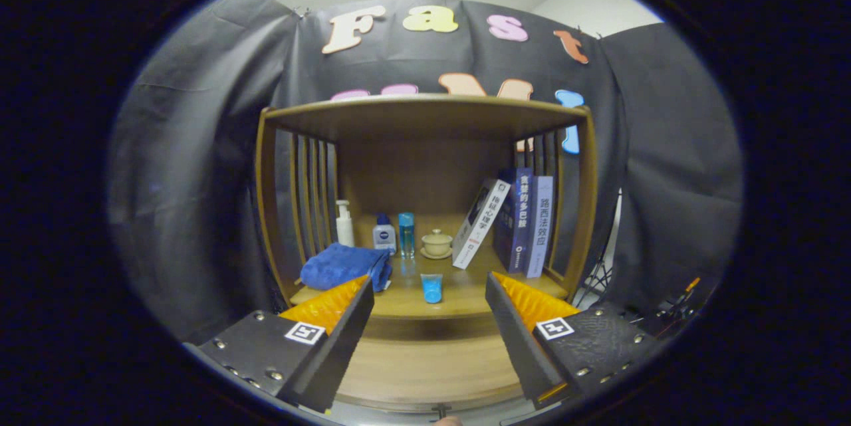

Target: Pull open the drawer, take out the items inside it, and place them on the countertop above the cabinet.

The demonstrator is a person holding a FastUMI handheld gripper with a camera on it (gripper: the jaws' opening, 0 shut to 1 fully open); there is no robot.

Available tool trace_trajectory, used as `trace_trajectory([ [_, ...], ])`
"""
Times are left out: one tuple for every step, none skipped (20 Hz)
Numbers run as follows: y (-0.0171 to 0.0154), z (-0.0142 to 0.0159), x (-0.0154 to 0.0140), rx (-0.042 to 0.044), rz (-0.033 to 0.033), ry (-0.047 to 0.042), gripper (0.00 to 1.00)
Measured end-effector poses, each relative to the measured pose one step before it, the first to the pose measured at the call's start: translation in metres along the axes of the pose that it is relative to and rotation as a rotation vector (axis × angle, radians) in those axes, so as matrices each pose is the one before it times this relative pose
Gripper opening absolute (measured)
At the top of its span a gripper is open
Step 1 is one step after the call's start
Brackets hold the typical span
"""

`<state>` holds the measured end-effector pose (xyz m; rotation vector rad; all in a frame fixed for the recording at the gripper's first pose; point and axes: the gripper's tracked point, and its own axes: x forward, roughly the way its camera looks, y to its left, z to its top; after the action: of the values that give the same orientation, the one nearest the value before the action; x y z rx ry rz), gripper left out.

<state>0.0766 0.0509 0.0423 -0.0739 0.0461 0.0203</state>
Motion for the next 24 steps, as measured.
trace_trajectory([
  [-0.00072,-0.00111,-0.01209,-0.00416,0.00206,-0.00999,1.00],
  [-0.00446,-0.00077,-0.01326,-0.01301,-0.00423,-0.00976,0.99],
  [-0.00564,-0.00125,-0.01036,-0.00744,-0.01525,-0.00998,0.99],
  [-0.00341,-0.00309,-0.00913,-0.00482,-0.00490,-0.00563,0.99],
  [-0.00226,-0.00259,-0.00817,-0.00066,-0.00515,-0.00696,0.99],
  [-0.00150,-0.00418,-0.00878,-0.00858,0.00744,-0.00662,0.99],
  [-0.00298,-0.00503,-0.00693,-0.00513,-0.00314,-0.00546,0.99],
  [-0.00473,-0.00582,-0.00733,-0.00368,-0.01182,-0.01023,0.99],
  [-0.00246,-0.00590,-0.00553,-0.00210,-0.00114,-0.01237,0.99],
  [-0.00013,-0.00758,-0.00192,-0.00468,0.00375,-0.00674,0.99],
  [0.00020,-0.00933,-0.00350,-0.01038,0.00274,-0.01048,0.99],
  [-0.00225,-0.00989,-0.00464,-0.01131,-0.00811,-0.00592,0.99],
  [-0.00304,-0.01238,-0.00511,-0.00174,-0.01085,0.00680,0.99],
  [0.00280,-0.01230,-0.00490,0.00286,0.00362,0.00686,0.99],
  [0.00677,-0.00992,-0.00120,0.00057,0.01621,0.00828,0.99],
  [0.00373,-0.00874,-0.00020,-0.00625,0.00659,0.00672,0.99],
  [0.00037,-0.00858,-0.00113,-0.00582,0.00220,0.00904,1.00],
  [0.00286,-0.00749,0.00090,0.00242,-0.00096,0.01428,1.00],
  [0.00339,-0.00620,0.00107,0.00499,0.00415,0.01152,1.00],
  [0.00371,-0.00446,0.00054,0.00770,0.00254,0.00497,1.00],
  [0.00384,-0.00498,0.00017,0.00736,0.00507,0.00442,0.99],
  [0.00184,-0.00651,0.00065,0.00680,0.00170,0.00881,0.99],
  [0.00018,-0.00711,0.00244,0.00699,0.00199,0.00563,0.99],
  [0.00002,-0.00561,0.00197,0.00444,0.00188,0.00502,0.99],
])
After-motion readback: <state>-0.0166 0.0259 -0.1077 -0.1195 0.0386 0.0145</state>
